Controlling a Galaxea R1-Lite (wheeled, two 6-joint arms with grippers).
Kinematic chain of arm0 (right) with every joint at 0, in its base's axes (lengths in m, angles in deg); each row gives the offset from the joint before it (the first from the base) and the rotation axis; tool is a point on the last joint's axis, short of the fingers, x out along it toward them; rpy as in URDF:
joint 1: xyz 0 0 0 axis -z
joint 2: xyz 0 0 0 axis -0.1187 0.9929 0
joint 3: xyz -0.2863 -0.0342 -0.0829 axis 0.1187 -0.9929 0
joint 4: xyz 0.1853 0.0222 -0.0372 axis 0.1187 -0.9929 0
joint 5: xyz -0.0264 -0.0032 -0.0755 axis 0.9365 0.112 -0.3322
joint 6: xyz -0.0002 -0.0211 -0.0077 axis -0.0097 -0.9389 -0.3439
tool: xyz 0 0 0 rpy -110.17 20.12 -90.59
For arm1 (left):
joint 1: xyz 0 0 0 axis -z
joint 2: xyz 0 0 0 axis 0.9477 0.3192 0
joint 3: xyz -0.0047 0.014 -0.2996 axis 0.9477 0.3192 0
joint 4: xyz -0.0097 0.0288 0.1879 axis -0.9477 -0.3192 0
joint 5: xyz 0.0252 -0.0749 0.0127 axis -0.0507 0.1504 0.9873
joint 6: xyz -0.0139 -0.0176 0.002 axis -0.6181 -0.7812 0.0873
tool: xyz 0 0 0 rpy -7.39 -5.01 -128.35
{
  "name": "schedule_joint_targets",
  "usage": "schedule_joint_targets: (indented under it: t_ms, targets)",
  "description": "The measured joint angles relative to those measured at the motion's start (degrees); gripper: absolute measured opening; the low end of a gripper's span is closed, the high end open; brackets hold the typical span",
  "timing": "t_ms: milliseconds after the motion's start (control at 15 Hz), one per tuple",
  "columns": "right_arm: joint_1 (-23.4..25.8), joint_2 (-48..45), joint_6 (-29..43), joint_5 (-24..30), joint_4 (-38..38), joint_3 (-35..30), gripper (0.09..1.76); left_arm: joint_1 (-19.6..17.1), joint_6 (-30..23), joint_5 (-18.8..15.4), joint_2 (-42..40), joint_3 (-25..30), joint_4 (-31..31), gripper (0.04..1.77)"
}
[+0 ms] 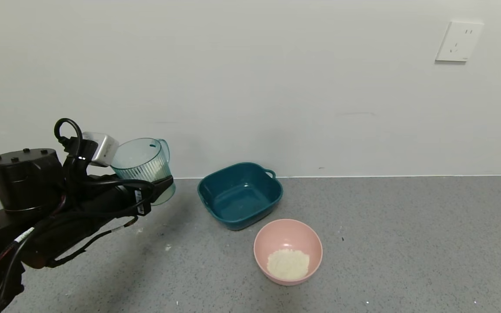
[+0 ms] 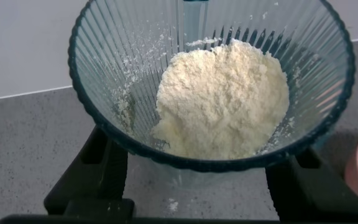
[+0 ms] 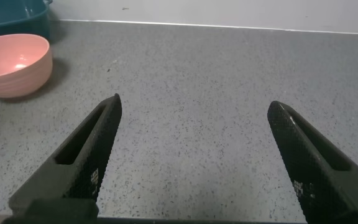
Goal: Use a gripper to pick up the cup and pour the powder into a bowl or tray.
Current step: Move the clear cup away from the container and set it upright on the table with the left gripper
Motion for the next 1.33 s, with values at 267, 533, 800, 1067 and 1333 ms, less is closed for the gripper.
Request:
schedule_joint_targets:
  t_ms: [267, 533, 800, 1067, 1333]
  targets:
    - [0.0, 0.0, 0.0, 0.0, 0.0, 0.0, 1.71, -4.5, -0.7, -0.1, 7.5, -1.6, 8.5, 1.26]
    - [0.0, 0.0, 0.0, 0.0, 0.0, 0.0, 1.71, -7.4, -1.9, -0.4, 16.2, -4.3, 11.6, 1.26]
    - [0.0, 0.0, 0.0, 0.0, 0.0, 0.0, 1.71, -8.1, -1.9, -0.8, 23.0, -7.5, 11.9, 1.26]
    - [0.0, 0.0, 0.0, 0.0, 0.0, 0.0, 1.71, -8.2, -2.0, -0.8, 27.1, -9.0, 11.9, 1.26]
    - [0.0, 0.0, 0.0, 0.0, 0.0, 0.0, 1.71, -8.2, -2.1, -0.7, 30.9, -10.1, 12.0, 1.26]
